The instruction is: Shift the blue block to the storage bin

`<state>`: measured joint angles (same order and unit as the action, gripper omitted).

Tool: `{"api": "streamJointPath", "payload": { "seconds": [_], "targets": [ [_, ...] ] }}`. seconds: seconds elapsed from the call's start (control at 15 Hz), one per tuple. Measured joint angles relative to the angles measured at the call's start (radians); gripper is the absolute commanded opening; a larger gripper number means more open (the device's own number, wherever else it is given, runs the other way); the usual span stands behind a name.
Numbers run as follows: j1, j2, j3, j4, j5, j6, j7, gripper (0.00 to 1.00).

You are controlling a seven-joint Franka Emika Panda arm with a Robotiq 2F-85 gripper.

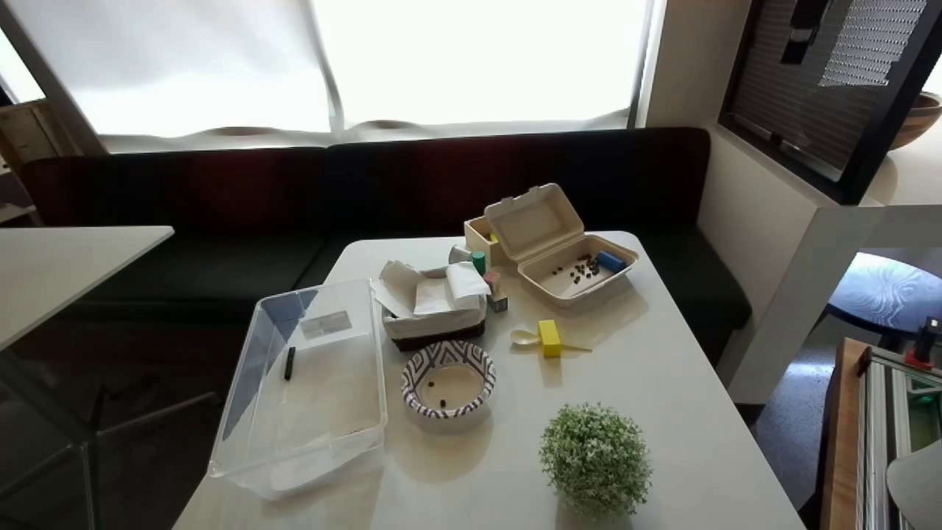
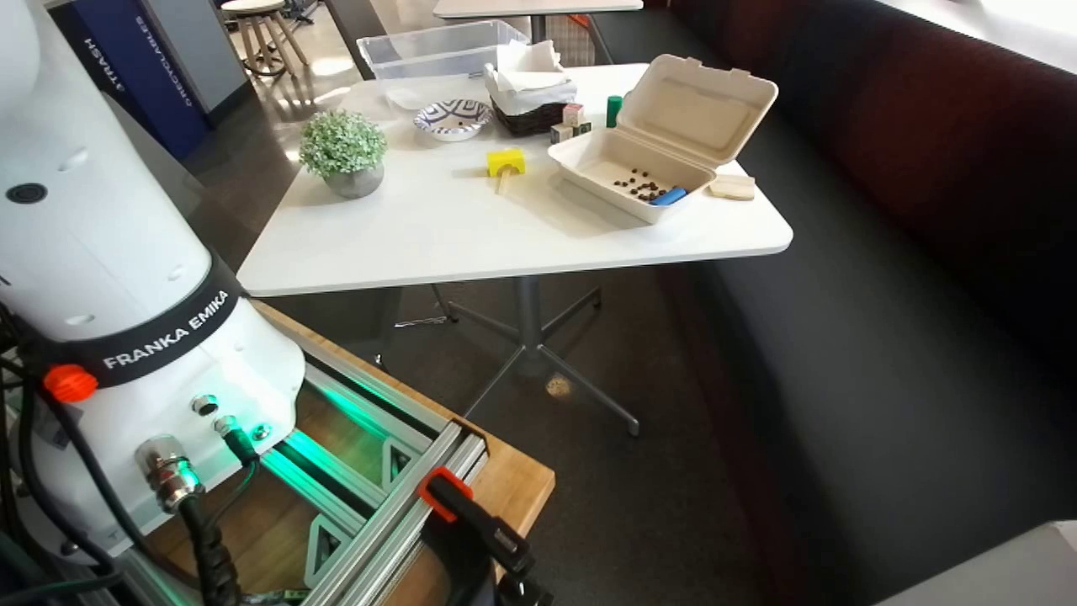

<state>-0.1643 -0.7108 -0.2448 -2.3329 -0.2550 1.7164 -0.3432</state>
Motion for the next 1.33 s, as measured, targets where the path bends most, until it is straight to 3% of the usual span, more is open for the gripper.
{"api": "streamJointPath", "payload": {
  "seconds": [0.27, 0.67, 1.0, 1.33],
  "targets": [
    [0.001, 0.053, 0.000, -0.005, 0.011, 0.074, 0.067, 1.00],
    [0.004, 0.262, -0.002, -0.011, 0.129, 0.261, 0.231, 1.00],
    [0.003, 0.448, -0.027, -0.013, 0.240, 0.402, 0.221, 1.00],
    [-0.002, 0.648, -0.029, -0.007, 0.277, 0.576, 0.208, 1.00]
  ]
}}
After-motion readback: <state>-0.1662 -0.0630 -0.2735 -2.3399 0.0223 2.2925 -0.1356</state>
